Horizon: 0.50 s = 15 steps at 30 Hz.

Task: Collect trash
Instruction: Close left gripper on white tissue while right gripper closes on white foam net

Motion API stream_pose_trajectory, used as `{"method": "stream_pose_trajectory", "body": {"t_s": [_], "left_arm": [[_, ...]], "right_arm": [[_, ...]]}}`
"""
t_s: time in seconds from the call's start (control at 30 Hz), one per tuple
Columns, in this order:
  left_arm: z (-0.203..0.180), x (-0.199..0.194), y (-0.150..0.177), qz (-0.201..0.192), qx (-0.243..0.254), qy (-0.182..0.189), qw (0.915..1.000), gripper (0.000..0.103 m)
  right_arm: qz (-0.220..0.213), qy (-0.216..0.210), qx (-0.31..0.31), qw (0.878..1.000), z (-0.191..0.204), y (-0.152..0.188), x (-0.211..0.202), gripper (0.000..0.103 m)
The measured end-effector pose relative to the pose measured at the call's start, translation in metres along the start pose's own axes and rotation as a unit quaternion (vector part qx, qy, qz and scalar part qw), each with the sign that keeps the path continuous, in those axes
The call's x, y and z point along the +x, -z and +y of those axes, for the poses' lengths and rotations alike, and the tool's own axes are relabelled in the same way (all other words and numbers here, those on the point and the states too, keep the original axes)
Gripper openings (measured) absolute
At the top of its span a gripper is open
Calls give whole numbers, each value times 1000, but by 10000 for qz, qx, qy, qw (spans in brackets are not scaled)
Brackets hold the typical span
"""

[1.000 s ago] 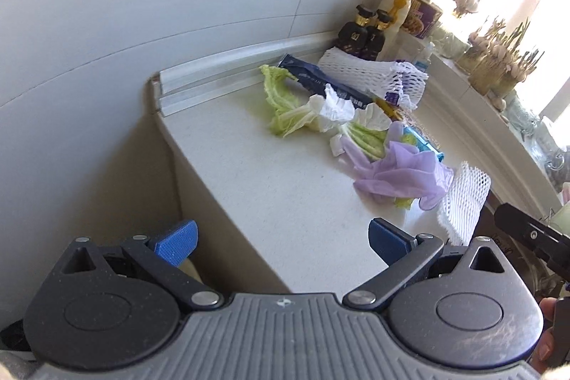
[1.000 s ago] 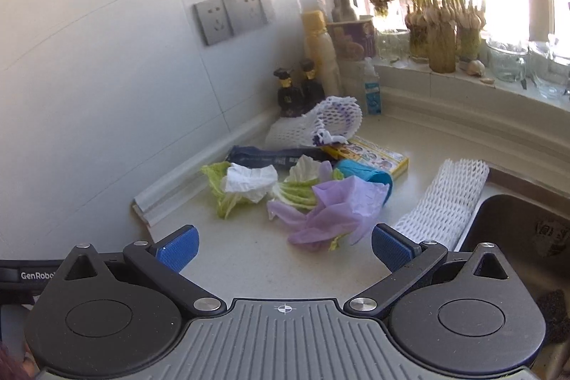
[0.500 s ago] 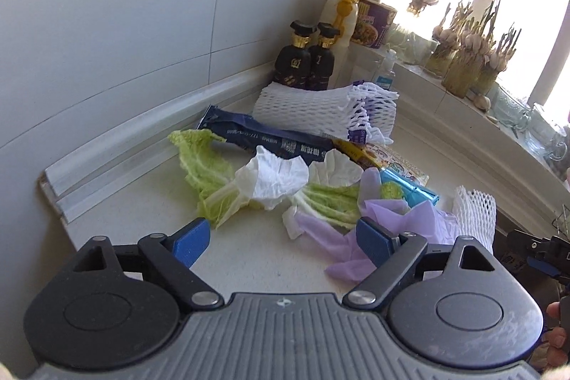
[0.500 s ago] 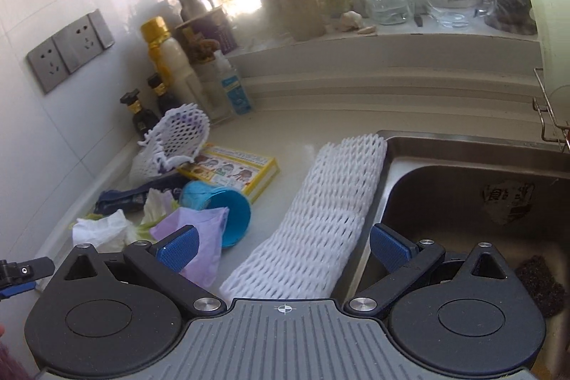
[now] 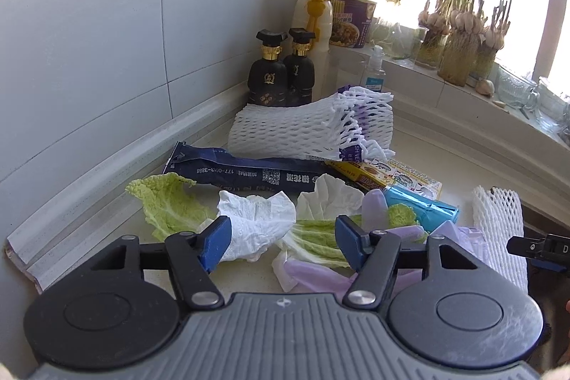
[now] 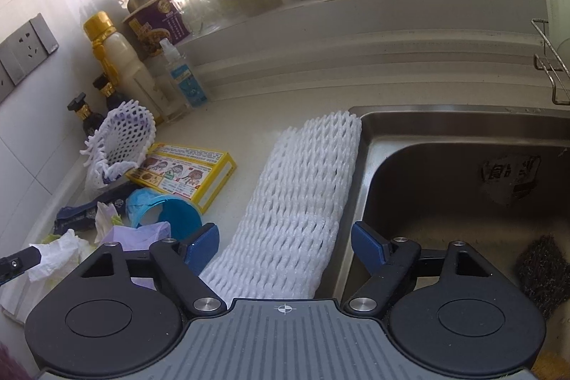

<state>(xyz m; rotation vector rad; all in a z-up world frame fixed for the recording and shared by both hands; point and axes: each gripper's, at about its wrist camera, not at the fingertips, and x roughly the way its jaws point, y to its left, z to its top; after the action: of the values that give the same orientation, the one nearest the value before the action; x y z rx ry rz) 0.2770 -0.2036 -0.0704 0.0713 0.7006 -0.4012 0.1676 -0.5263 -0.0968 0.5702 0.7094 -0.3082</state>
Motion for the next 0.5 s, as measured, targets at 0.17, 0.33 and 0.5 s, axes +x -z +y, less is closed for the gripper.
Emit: {"method": "stream_pose_trajectory", "body": {"t_s": [0.17, 0.33, 0.5], "left_arm": [[3, 5, 1, 10, -29, -80, 10000, 30], [3, 6, 0, 30, -128, -90, 9999, 10], [6, 5, 1, 60, -289, -27, 9996, 2]], "right_arm": [[67, 80, 50, 9999, -3, 2, 6, 44], [80, 107, 140, 9998, -8, 4, 8, 28], [23, 75, 210, 9997, -12, 5, 4, 14]]}}
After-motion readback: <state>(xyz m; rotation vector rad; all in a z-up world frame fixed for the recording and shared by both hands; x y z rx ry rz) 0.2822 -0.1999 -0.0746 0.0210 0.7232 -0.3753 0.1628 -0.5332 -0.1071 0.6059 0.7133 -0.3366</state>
